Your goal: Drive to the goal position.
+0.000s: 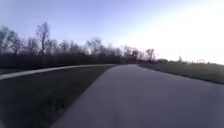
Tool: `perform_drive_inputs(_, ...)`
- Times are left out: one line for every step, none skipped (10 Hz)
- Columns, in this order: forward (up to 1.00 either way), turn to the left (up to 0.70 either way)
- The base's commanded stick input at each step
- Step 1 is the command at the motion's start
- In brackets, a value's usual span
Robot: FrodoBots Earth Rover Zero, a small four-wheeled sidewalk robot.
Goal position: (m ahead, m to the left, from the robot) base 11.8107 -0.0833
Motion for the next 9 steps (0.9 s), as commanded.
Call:
perform_drive_inputs(1.0,-0.16)
perform_drive_inputs(1.0,0.0)
perform_drive_inputs(1.0,0.01)
perform_drive_inputs(1.0,0.01)
perform_drive_inputs(1.0,0.01)
perform_drive_inputs(1.0,0.01)
perform_drive_inputs(1.0,0.01)
perform_drive_inputs(1.0,0.01)
perform_drive_inputs(0.98,0.01)
